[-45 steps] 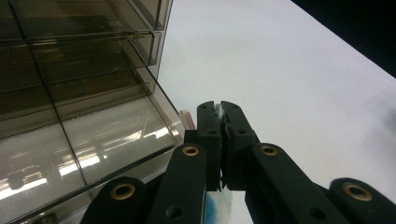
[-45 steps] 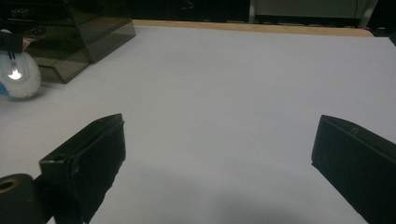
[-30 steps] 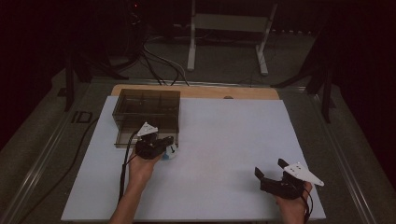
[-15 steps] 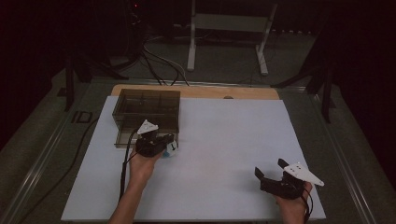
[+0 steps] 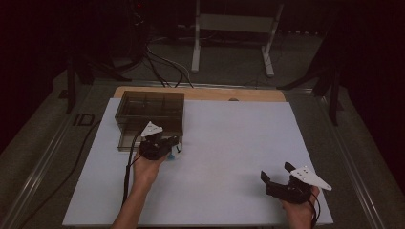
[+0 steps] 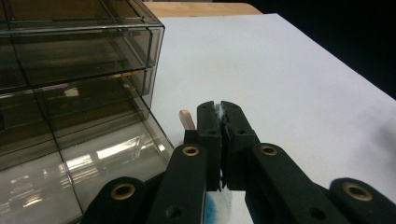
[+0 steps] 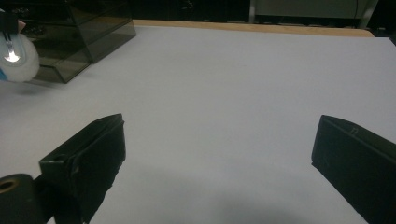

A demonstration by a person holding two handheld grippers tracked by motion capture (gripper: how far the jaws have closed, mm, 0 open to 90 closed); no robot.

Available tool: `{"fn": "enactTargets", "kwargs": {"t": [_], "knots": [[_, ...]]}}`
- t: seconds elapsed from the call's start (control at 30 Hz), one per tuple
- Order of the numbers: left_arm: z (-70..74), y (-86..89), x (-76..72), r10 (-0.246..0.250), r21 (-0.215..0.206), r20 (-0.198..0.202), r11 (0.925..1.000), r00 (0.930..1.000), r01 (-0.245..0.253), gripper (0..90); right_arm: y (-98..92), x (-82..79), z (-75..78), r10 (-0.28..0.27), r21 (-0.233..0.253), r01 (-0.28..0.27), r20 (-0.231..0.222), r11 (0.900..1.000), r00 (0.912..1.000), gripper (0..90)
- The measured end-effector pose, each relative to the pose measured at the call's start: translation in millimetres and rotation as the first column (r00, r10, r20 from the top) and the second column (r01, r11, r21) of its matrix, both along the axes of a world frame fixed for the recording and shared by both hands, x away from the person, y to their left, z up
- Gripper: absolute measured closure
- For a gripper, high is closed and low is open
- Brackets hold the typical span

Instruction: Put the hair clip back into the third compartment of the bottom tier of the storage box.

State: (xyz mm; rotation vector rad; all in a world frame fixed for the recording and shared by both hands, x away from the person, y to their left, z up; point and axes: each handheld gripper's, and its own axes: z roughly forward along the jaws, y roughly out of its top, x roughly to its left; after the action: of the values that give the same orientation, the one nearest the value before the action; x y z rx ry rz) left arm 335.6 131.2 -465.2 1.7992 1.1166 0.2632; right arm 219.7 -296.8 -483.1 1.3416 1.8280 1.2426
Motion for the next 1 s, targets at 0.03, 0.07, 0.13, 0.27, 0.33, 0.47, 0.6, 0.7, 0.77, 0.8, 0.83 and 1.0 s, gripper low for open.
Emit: {"fn": "enactTargets", "kwargs": {"t": [0.03, 0.07, 0.13, 0.27, 0.33, 0.47, 0.6, 0.7, 0.77, 0.8, 0.83, 1.0], "knots": [[0.2, 0.0, -0.1, 0.001, -0.001, 0.002, 1.0, 1.0, -0.001, 89.6, -0.1, 0.0, 0.0, 0.0, 0.0, 0.0, 0.0, 1.0, 1.0, 2.9], [0.3, 0.0, -0.2, 0.002, -0.001, 0.003, 1.0, 1.0, -0.002, 89.6, -0.2, 0.0, -0.1, 0.0, 0.0, 0.0, 0.0, 1.0, 1.0, 2.9], [0.5, -0.5, -0.4, 0.002, -0.005, 0.003, 1.0, 1.0, -0.002, 89.6, -0.2, -0.1, 0.0, 0.001, 0.0, -0.001, 0.0, 1.0, 1.0, 2.9], [1.4, -1.2, -0.9, 0.004, -0.008, 0.006, 1.0, 1.0, -0.004, 89.6, -0.1, -0.1, 0.0, 0.0, 0.0, 0.0, 0.0, 1.0, 1.0, 2.9], [1.9, -1.6, -1.0, 0.006, -0.01, 0.009, 0.9999, 0.9999, -0.006, 89.6, -0.1, 0.0, 0.0, 0.0, 0.0, 0.0, 0.0, 1.0, 1.0, 2.9], [2.8, -1.5, -0.7, 0.01, -0.013, 0.013, 0.9999, 0.9999, -0.01, 89.6, 0.0, -0.1, 0.0, 0.0, 0.0, 0.0, -0.001, 1.0, 1.0, 2.9], [3.8, -1.1, -0.3, 0.015, -0.015, 0.016, 0.9998, 0.9998, -0.014, 89.6, -0.1, -0.1, 0.0, -0.001, 0.0, 0.001, 0.0, 1.0, 1.0, 2.9], [4.5, -1.3, 0.3, 0.013, -0.017, 0.015, 0.9998, 0.9998, -0.013, 89.6, 0.0, 0.0, 0.0, 0.0, 0.0, 0.0, 0.0, 1.0, 1.0, 2.9], [4.6, -1.5, 0.4, 0.013, -0.016, 0.016, 0.9998, 0.9998, -0.013, 89.6, 0.1, -0.1, 0.0, 0.0, 0.0, 0.0, -0.001, 1.0, 1.0, 2.9], [4.6, -1.6, 0.5, 0.013, -0.017, 0.016, 0.9998, 0.9998, -0.013, 89.6, 0.1, -0.2, 0.0, 0.001, 0.0, -0.001, -0.001, 1.0, 1.0, 2.9], [4.7, -1.7, 0.7, 0.014, -0.017, 0.017, 0.9998, 0.9998, -0.014, 89.6, 0.0, -0.2, 0.1, 0.001, -0.001, -0.001, 0.0, 1.0, 1.0, 2.9], [5.4, -1.6, 2.0, 0.021, -0.019, 0.019, 0.9996, 0.9996, -0.02, 89.6, -0.3, 0.0, 0.0, 0.0, 0.0, 0.0, 0.001, 1.0, 1.0, 2.9]]}}
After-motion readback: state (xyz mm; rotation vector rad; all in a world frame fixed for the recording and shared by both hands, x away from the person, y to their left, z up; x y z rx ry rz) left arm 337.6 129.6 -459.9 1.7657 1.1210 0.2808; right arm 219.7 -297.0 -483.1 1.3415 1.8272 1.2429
